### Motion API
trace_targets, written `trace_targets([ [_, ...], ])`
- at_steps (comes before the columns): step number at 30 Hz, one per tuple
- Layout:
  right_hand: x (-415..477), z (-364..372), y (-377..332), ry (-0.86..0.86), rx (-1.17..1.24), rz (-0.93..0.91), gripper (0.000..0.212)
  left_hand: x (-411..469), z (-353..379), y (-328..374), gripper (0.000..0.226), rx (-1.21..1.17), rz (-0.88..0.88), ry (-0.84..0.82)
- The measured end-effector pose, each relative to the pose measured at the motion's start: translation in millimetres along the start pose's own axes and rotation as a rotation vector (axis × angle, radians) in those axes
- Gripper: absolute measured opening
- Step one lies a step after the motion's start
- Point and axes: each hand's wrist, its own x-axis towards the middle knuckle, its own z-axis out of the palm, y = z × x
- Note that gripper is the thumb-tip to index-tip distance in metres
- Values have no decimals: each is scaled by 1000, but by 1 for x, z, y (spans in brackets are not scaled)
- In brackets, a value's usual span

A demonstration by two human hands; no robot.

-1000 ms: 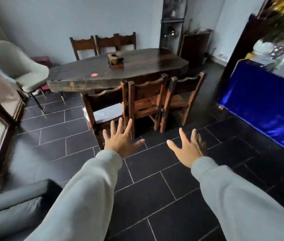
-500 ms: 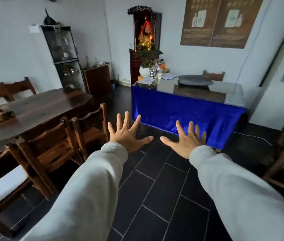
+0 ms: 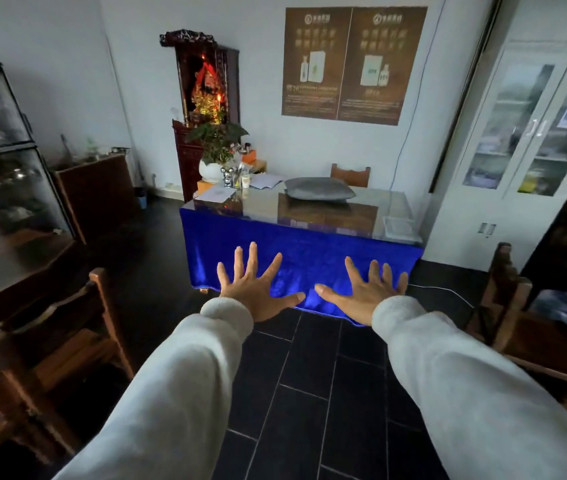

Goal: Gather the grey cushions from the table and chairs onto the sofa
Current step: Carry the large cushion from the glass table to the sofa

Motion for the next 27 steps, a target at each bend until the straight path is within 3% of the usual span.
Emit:
trace_targets([
  [9,150,-11,10,10,39,70,127,167,8,15,115,-29,58,-25],
  [17,329,-19,35,-43,103,105,114,336,36,15,114,-47,-40,-125],
  [21,430,-45,48,-53,126,123,110,427,24,19,115,-59,-88,-97],
  [27,558,-55,55,-88,110,115,129,538,21,22,128,-129,-87,-63],
])
